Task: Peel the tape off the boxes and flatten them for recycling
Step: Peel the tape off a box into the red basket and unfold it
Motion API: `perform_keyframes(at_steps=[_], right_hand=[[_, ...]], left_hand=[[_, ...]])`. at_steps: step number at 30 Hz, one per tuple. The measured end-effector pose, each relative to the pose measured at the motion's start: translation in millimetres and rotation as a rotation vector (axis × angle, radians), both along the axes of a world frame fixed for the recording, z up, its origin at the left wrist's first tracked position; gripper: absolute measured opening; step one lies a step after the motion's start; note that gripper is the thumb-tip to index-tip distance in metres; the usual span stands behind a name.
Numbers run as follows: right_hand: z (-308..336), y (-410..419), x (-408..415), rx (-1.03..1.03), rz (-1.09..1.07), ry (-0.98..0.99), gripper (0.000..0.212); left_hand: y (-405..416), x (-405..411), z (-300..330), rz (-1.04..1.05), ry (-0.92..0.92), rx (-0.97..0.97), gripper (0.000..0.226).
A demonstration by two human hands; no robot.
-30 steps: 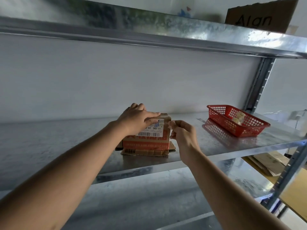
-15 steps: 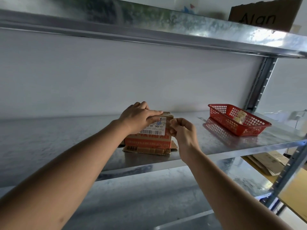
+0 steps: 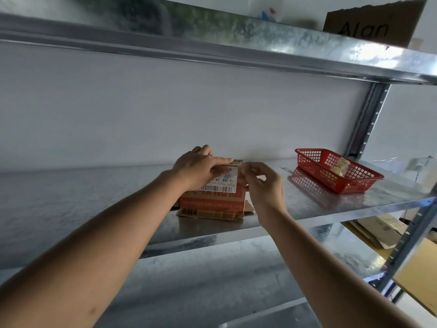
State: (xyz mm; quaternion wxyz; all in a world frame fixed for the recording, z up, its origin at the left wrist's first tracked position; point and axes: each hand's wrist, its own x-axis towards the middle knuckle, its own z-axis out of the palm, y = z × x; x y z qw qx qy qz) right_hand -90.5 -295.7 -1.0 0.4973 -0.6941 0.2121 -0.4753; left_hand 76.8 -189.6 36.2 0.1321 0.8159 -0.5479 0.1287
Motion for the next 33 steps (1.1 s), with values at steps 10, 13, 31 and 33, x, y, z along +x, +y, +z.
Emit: perform_keyframes(at_steps=[10,13,31,33], right_hand=[[2.2,-12.1,-5.7,-0.432,-0.127,0.117,0.025],[8.3,-16.5,-5.5,-0.420,-0.217,0.099,0.019],[2.7,-6.3,3.3,-0.728,-0.206,0.222,0.022],[1.0,-8.1,1.4,-0.774,-0.256,0.228,0.018]], left_hand=[[-1.3,1.0,2.9,0.015,-0.007,0.041,0.049],[-1.7,2.1,0.8,0.014,-0.016,0.032,0.046],[3.1,-2.2,0.0,0.006,0.011,0.024,0.046],[3.1,-2.0,0.3,0.006,0.013,0.025,0.048]])
